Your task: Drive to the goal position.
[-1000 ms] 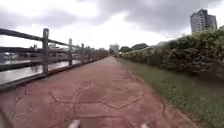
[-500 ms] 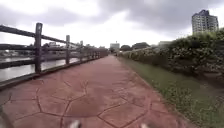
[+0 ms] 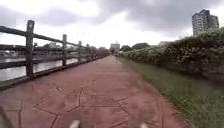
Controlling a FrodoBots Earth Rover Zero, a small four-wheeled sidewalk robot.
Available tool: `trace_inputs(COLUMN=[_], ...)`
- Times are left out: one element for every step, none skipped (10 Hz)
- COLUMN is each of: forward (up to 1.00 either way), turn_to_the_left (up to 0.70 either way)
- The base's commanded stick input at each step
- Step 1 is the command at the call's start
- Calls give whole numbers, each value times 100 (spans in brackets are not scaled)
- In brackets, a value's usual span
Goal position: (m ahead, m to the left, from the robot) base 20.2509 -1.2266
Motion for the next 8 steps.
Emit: trace_inputs(forward=[70,70,70,70,70,70,70,70], turn_to_the_left=[0,0,0,0,0,0,0,0])
